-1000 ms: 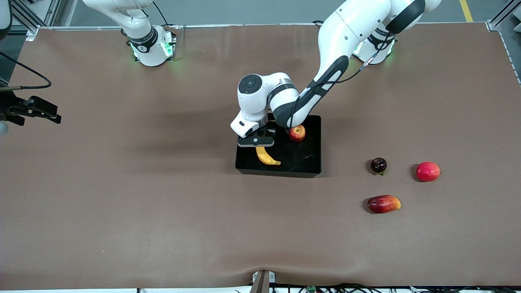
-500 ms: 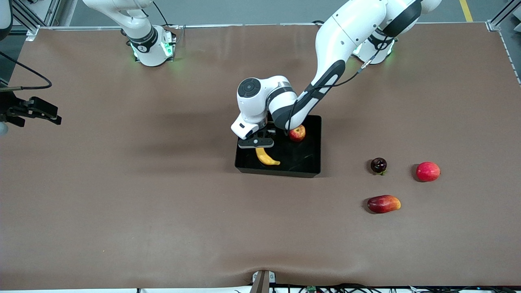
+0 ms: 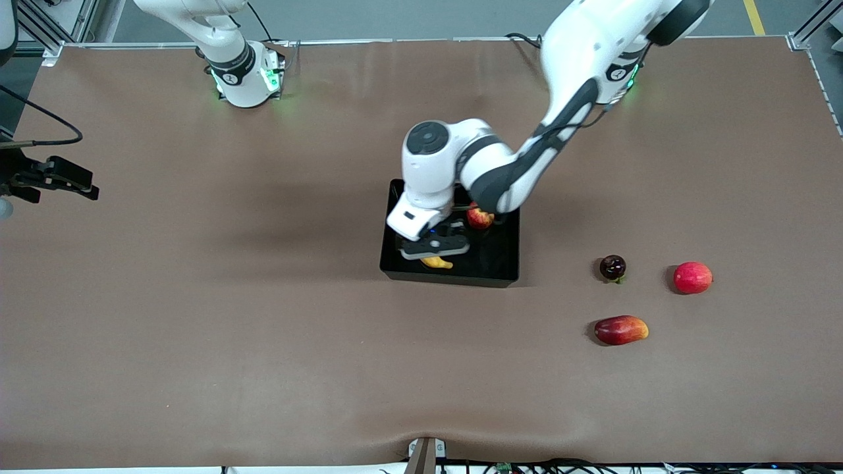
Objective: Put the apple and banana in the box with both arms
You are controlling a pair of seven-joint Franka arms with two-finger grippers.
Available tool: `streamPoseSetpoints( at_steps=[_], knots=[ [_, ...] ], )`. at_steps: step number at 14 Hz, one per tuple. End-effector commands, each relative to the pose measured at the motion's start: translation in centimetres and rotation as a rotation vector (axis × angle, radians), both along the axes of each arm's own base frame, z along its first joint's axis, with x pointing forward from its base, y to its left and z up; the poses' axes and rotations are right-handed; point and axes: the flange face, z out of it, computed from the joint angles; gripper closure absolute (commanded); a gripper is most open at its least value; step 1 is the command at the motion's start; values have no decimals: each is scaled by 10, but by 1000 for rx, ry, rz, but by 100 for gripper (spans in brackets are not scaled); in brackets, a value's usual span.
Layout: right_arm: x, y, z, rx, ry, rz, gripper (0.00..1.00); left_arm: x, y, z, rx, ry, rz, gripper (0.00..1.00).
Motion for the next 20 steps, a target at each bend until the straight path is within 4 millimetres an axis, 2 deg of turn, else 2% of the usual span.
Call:
streamPoseSetpoints(
  at_steps=[1, 3, 5, 6, 8, 12, 14, 20],
  knots=[
    [-4, -5, 4, 23, 2, -4, 0, 4, 38, 62, 35, -8, 92, 0],
    [-3, 4, 5, 23, -1, 11, 0, 20, 81, 103, 55, 20, 116, 0],
    [-3, 3, 4, 23, 2, 10, 0, 30, 122, 142, 50, 74, 54, 0],
    [-3, 3, 4, 22, 2, 11, 0, 38, 151, 160, 45, 92, 42, 0],
    [-3, 3, 5, 21, -1, 11, 0, 42, 191, 187, 34, 135, 13, 0],
    [-3, 5, 3, 22, 7, 13, 0, 49, 258, 226, 73, 137, -43, 0],
    [-2, 5, 5, 21, -2, 14, 0, 49, 289, 241, 37, 159, -75, 0],
    [-3, 14, 6, 21, 1, 25, 0, 43, 358, 267, 51, 215, -9, 0]
  ],
)
